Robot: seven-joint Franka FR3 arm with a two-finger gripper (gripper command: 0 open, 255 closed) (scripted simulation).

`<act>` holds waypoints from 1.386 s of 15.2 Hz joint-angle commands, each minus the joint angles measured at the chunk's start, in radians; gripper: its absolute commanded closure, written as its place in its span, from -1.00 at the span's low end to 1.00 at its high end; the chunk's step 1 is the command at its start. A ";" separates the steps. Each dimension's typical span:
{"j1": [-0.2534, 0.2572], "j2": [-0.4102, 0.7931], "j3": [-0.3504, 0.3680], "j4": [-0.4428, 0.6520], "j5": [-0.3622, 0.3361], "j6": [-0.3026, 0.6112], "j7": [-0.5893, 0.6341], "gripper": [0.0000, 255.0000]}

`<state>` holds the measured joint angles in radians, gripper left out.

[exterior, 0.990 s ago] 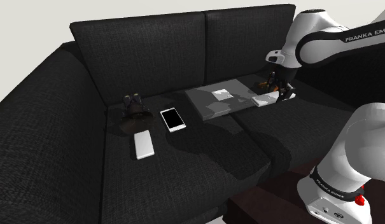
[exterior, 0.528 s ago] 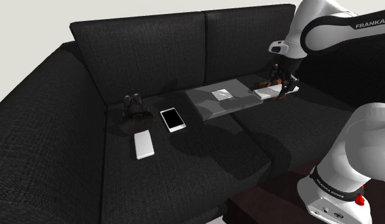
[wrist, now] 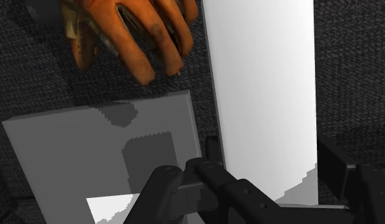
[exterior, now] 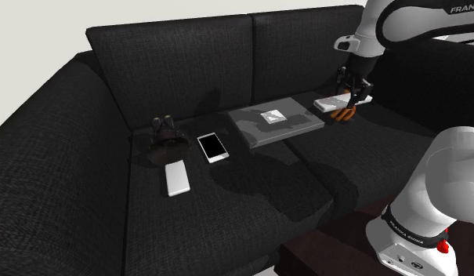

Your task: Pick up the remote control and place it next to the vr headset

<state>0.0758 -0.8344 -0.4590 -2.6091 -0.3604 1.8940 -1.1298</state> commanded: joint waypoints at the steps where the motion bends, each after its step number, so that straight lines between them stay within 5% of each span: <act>1: 0.003 -0.004 0.009 0.026 0.008 -0.030 -0.002 1.00; 7: 0.011 -0.005 0.029 0.092 0.027 -0.096 -0.006 1.00; 21: 0.179 0.174 0.297 0.146 0.219 -0.015 0.315 1.00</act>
<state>0.2433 -0.6795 -0.1796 -2.4729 -0.1545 1.8706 -0.8376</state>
